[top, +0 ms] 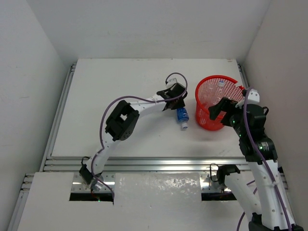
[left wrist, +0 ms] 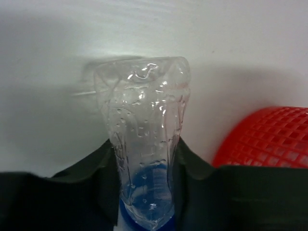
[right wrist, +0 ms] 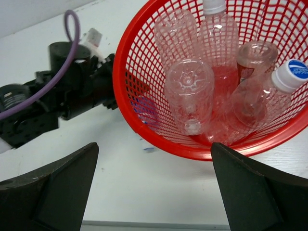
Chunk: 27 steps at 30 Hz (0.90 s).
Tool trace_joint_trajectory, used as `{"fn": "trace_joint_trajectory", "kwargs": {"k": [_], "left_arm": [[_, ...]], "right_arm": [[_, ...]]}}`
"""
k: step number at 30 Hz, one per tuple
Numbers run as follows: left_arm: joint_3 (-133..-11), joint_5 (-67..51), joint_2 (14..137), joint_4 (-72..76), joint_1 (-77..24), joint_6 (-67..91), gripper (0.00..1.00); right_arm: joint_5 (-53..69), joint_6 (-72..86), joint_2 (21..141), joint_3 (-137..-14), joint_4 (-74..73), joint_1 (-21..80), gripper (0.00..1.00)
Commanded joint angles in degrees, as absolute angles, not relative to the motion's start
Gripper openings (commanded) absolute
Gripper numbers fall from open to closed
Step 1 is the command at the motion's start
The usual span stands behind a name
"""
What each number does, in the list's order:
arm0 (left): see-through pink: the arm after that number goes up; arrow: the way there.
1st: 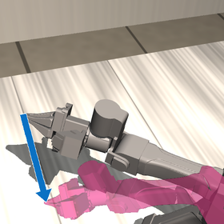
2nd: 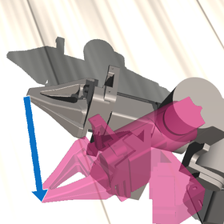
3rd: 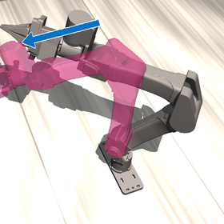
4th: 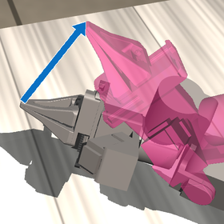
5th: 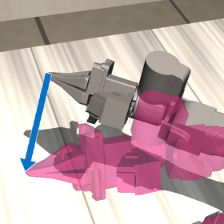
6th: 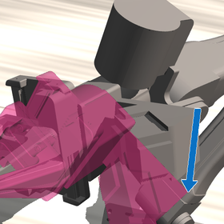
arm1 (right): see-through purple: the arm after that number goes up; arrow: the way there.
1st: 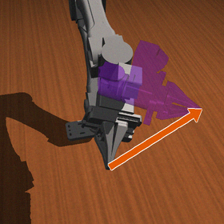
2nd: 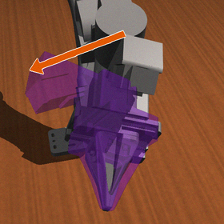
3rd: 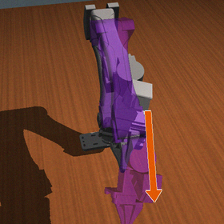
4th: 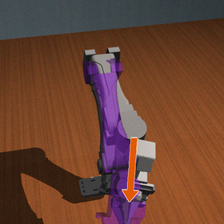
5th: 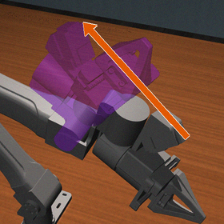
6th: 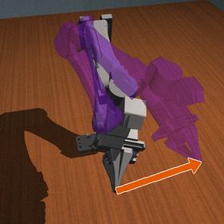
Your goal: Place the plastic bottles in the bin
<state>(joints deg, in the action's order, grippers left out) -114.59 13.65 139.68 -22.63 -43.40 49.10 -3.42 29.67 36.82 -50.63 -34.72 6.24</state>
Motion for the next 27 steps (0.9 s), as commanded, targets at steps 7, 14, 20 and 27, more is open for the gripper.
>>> {"fn": "trace_joint_trajectory", "kwargs": {"k": [7,14,20,27], "left_arm": [[-64.65,16.1,99.13,7.28,-43.42,30.08,0.0],[-33.66,-12.57,69.9,38.92,-43.42,19.69,0.0],[-23.74,-29.96,56.17,52.38,-44.3,22.58,0.0],[-25.05,-35.33,54.4,52.21,-44.47,23.73,0.0]], "right_arm": [[24.91,30.22,38.05,-45.71,-22.08,6.59,0.99],[52.82,49.38,42.53,-37.36,11.32,10.36,0.99],[41.58,42.98,46.31,-40.52,8.61,22.75,0.99],[42.71,42.8,48.86,-40.25,15.99,29.96,0.99]]}}
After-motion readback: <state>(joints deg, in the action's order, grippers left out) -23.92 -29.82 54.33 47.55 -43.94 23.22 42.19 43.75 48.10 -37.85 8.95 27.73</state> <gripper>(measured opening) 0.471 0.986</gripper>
